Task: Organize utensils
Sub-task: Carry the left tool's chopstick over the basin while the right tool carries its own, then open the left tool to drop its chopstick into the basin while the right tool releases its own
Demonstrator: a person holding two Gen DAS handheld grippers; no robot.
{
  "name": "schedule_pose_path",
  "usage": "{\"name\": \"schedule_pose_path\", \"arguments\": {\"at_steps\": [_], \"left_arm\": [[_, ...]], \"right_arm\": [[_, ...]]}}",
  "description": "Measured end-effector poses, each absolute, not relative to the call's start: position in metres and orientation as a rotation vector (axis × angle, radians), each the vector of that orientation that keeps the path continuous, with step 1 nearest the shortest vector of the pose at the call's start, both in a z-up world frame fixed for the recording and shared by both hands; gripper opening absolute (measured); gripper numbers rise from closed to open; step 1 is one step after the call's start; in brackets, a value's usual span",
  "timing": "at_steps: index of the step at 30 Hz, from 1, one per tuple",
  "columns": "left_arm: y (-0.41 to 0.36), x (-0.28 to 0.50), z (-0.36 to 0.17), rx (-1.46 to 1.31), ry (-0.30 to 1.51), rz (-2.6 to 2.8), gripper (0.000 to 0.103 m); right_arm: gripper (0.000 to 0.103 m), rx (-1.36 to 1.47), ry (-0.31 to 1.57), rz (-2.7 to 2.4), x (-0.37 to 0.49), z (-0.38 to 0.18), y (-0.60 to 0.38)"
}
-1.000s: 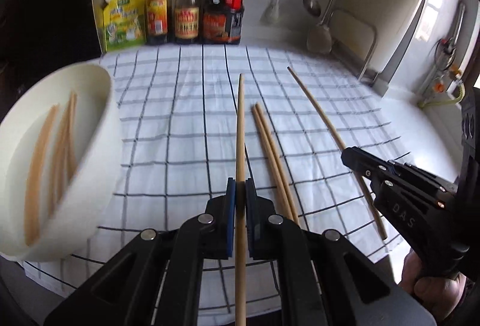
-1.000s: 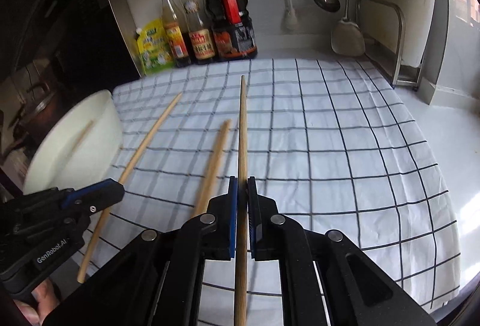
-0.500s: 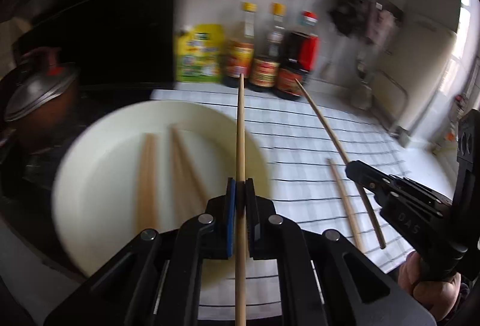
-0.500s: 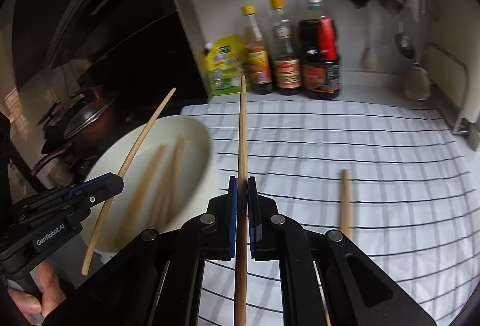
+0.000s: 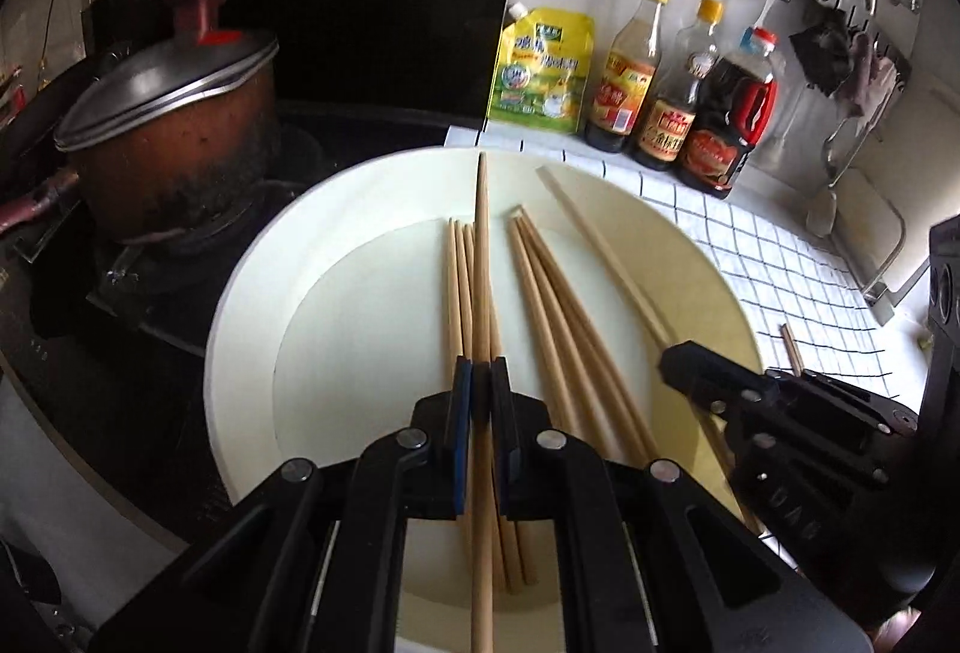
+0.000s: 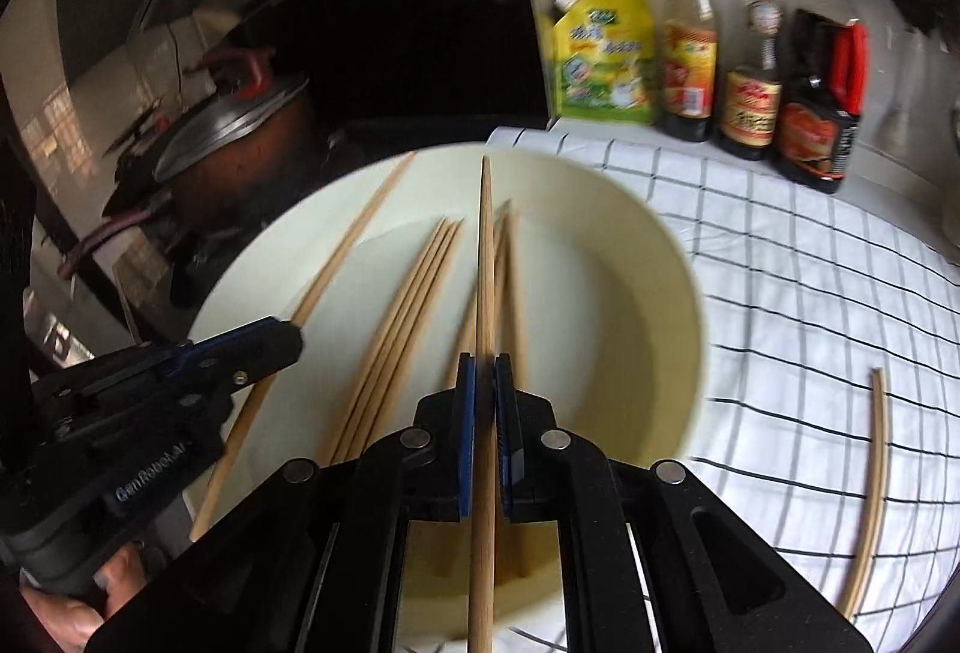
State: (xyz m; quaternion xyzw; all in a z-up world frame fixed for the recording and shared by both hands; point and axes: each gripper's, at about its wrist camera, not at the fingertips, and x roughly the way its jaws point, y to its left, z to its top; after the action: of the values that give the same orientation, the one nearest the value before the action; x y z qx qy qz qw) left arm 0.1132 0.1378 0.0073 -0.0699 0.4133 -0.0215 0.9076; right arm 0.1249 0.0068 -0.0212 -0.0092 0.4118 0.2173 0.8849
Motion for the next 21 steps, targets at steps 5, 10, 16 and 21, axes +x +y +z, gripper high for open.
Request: {"name": "schedule_pose_path", "arguments": {"at_steps": [5, 10, 16, 21], "left_arm": [[0.14, 0.122, -0.003, -0.143, 0.88, -0.035, 0.007], [0.142, 0.128, -0.008, -0.149, 0.898, -0.023, 0.007], [0.145, 0.131, -0.005, -0.167, 0.894, 0.002, 0.017], [0.152, 0.119, 0.005, -0.176, 0.844, 0.035, 0.056]], "right_arm": [[0.006, -0.028, 0.895, 0.456, 0.135, -0.034, 0.016], [0.006, -0.019, 0.904, 0.446, 0.142, -0.037, 0.014], [0.007, -0.009, 0.89, 0.44, 0.145, -0.031, 0.01], [0.011, 0.002, 0.855, 0.424, 0.137, -0.024, 0.0]]}}
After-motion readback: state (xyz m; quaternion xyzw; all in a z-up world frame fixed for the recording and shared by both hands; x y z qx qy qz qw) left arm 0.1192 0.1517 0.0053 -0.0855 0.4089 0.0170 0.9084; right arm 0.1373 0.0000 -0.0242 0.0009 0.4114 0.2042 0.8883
